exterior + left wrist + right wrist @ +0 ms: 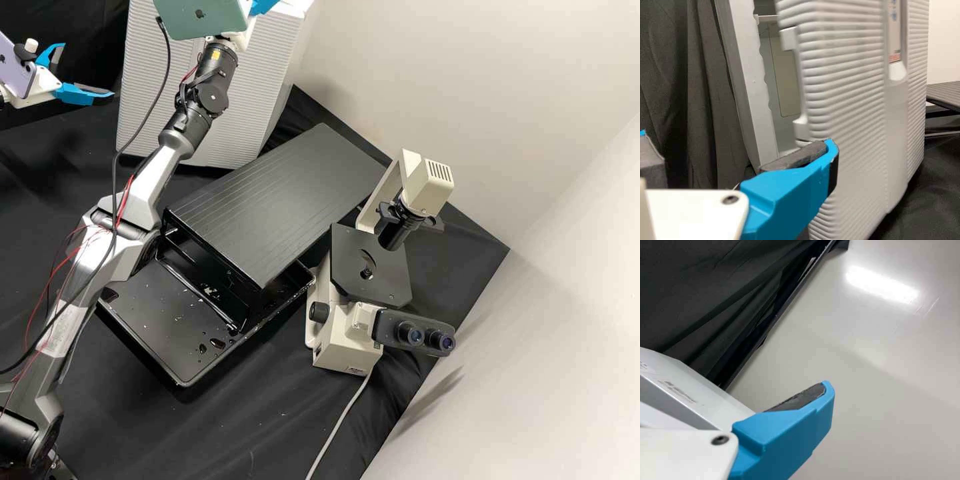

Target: Close the incubator door

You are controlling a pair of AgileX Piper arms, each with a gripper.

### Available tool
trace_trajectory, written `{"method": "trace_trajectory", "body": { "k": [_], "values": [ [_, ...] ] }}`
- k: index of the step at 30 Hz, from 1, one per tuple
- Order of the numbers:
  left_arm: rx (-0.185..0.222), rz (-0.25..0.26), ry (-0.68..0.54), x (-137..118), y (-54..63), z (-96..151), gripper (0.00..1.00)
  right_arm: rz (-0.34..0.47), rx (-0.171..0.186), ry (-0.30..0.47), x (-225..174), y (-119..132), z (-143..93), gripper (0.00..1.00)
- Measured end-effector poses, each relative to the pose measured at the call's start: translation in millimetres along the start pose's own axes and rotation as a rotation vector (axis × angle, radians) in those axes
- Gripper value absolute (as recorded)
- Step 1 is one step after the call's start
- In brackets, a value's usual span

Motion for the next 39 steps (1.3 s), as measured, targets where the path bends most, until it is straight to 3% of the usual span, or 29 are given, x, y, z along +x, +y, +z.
{"method": "trace_trajectory", "body": {
  "k": [23, 30, 35, 36, 39],
  "values": [
    [0.0, 0.0, 0.0, 0.0, 0.0, 0.0, 1.0, -0.047, -0.008, 0.004, 0.2, -16.4, -0.8, 1.0],
    [0.0, 0.0, 0.0, 0.0, 0.0, 0.0, 1.0, -0.077, 0.021, -0.036, -3.8, -29.6, 2.5, 1.0],
    [0.0, 0.0, 0.0, 0.0, 0.0, 0.0, 1.0, -0.038, 0.047, -0.069, -9.1, -32.0, -2.7, 1.0],
    [0.0, 0.0, 0.0, 0.0, 0.0, 0.0, 1.0, -0.006, 0.075, -0.08, -10.9, -29.7, -5.3, 1.0],
    [0.0, 0.0, 0.0, 0.0, 0.0, 0.0, 1.0, 0.08, 0.067, -0.099, -21.1, -28.0, -12.0, 1.0]
  ]
}}
